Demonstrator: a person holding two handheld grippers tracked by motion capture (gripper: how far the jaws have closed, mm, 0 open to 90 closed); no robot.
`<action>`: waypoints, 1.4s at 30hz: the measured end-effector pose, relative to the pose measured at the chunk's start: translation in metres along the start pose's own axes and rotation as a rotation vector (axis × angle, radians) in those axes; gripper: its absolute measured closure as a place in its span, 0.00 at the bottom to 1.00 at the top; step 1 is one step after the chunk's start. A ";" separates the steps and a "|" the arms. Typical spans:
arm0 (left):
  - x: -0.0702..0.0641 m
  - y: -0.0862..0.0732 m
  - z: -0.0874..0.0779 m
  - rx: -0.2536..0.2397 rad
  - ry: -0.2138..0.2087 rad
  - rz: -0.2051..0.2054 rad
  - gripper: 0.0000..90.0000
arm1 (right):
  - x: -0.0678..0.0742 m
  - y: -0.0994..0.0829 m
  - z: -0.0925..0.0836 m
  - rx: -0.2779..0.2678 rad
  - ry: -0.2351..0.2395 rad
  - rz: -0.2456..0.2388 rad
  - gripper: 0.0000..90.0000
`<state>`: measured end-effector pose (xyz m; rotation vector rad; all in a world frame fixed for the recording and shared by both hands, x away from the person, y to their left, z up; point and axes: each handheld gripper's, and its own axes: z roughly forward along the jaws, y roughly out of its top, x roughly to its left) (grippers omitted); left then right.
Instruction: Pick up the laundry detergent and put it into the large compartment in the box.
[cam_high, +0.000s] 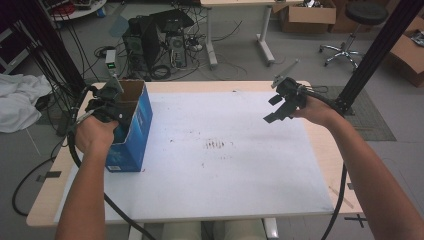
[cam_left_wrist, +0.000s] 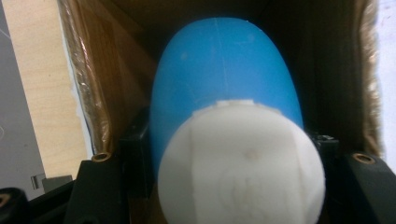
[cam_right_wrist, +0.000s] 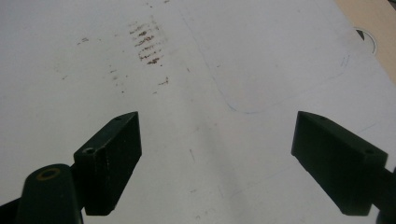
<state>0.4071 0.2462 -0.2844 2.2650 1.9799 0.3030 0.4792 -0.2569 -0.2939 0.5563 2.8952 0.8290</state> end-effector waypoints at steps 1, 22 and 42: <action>0.001 0.000 0.000 -0.003 -0.004 -0.003 0.42 | 0.000 0.000 0.000 0.004 0.000 -0.004 0.18; 0.005 -0.003 0.003 -0.018 -0.033 -0.035 0.40 | 0.002 0.001 0.000 0.006 0.001 -0.002 0.18; 0.007 -0.003 -0.009 -0.066 -0.053 -0.041 0.37 | 0.004 0.001 0.000 0.004 0.001 -0.008 0.18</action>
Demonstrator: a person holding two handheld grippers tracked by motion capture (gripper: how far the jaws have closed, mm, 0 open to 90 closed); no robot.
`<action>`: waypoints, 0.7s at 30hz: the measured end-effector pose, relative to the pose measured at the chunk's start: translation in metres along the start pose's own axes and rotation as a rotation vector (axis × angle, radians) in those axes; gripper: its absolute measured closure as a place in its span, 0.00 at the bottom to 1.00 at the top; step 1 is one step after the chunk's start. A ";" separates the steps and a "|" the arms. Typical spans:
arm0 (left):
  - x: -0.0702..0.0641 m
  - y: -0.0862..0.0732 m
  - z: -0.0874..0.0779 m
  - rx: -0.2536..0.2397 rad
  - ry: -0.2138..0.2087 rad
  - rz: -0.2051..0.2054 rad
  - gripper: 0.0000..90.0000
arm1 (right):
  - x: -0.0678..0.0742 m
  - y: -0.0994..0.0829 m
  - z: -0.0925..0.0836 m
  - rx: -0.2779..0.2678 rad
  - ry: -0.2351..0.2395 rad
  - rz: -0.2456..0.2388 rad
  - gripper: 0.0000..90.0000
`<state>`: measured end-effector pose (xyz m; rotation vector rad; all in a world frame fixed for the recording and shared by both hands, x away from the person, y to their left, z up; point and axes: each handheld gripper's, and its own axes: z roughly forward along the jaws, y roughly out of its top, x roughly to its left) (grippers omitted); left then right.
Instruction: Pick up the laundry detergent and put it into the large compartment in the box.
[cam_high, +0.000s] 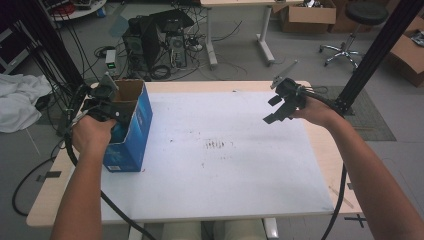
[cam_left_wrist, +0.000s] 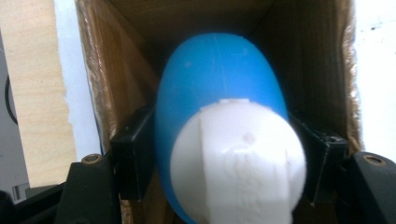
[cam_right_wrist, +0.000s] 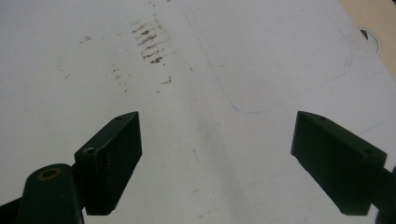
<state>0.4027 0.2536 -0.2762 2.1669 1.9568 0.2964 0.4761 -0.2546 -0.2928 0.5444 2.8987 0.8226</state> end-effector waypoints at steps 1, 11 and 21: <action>0.000 0.001 -0.001 0.000 0.002 0.001 0.37 | 0.000 0.000 0.000 0.002 0.001 0.002 0.18; 0.000 0.005 -0.020 -0.031 0.002 -0.005 0.33 | 0.000 -0.001 -0.003 -0.001 -0.004 0.002 0.18; -0.004 0.011 -0.046 -0.050 0.004 0.054 0.33 | 0.002 -0.002 -0.006 -0.002 -0.005 0.003 0.18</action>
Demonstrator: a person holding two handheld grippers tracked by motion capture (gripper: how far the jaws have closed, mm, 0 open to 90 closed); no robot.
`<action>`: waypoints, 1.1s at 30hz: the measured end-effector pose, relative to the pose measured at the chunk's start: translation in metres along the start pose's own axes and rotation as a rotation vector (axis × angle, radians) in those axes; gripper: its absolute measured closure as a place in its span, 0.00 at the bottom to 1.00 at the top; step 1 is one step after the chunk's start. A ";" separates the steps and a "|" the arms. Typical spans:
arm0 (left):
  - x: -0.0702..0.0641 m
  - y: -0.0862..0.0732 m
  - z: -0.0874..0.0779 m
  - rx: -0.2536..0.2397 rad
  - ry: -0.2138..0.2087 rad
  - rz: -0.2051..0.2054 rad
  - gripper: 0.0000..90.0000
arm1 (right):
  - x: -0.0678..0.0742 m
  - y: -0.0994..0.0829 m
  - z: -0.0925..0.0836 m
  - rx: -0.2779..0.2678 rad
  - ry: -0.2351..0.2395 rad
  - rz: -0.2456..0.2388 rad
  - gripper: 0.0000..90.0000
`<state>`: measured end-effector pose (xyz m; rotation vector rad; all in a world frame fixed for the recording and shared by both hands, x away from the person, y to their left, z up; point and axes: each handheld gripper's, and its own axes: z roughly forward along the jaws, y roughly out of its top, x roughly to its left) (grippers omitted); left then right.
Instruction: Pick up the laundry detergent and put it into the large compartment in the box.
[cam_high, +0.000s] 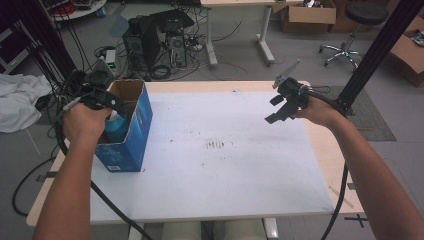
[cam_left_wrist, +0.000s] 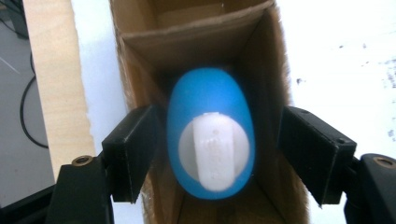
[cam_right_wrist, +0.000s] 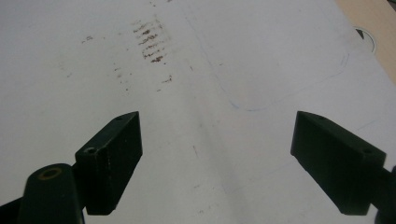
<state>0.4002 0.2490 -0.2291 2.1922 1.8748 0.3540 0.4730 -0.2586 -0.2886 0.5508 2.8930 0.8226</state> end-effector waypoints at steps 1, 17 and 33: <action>-0.001 0.001 -0.003 0.002 -0.005 0.005 0.33 | 0.000 0.000 0.000 0.000 -0.001 -0.002 0.18; -0.040 0.017 -0.051 -0.055 -0.043 0.155 0.30 | 0.002 0.000 -0.004 0.000 -0.010 0.003 0.18; -0.097 0.025 -0.049 -0.037 -0.129 0.356 0.25 | 0.004 -0.001 -0.005 0.002 -0.012 0.005 0.18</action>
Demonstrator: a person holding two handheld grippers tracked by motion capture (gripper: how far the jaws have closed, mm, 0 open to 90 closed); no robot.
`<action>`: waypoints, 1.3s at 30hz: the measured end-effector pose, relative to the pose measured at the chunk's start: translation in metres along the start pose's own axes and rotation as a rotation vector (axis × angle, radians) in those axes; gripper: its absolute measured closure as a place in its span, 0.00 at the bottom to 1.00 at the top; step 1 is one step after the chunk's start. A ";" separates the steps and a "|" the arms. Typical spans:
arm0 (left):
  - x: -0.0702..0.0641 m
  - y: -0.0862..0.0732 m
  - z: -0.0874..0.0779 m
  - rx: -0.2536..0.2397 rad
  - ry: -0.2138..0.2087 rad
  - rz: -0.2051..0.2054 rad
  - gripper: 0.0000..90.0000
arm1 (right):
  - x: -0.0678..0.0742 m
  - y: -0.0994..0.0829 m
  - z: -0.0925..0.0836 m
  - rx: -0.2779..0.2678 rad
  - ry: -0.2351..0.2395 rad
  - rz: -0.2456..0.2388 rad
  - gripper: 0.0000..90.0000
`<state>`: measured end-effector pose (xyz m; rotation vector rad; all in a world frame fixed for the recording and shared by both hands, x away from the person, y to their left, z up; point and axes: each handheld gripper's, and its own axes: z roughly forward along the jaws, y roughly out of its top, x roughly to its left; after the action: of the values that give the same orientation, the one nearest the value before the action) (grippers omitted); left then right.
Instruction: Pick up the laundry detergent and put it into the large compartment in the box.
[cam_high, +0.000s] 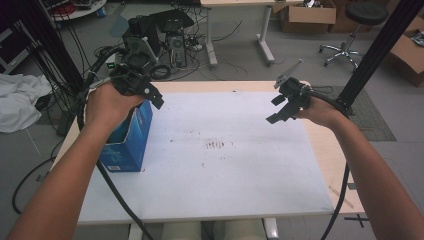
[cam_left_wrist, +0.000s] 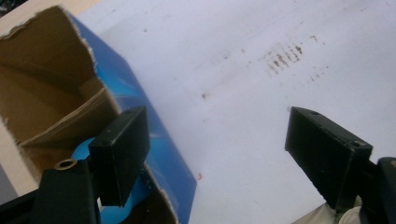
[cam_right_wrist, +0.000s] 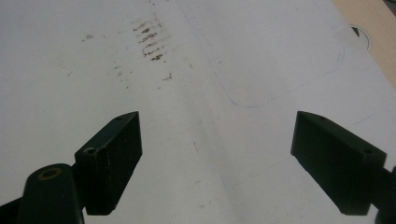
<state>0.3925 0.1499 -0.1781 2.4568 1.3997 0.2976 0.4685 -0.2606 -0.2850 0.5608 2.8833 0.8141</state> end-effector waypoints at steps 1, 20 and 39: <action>-0.003 0.001 0.001 0.000 -0.001 0.010 0.25 | 0.000 0.000 0.000 0.001 0.000 -0.005 0.18; -0.054 0.025 0.017 -0.008 -0.065 0.250 0.22 | 0.002 0.000 -0.001 0.008 -0.002 0.010 0.18; -0.092 0.042 0.045 0.034 -0.116 0.476 0.22 | 0.006 0.001 -0.002 0.010 -0.009 0.008 0.18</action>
<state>0.3947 0.0437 -0.2081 2.7606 0.7655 0.2272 0.4627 -0.2585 -0.2829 0.5763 2.8802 0.7961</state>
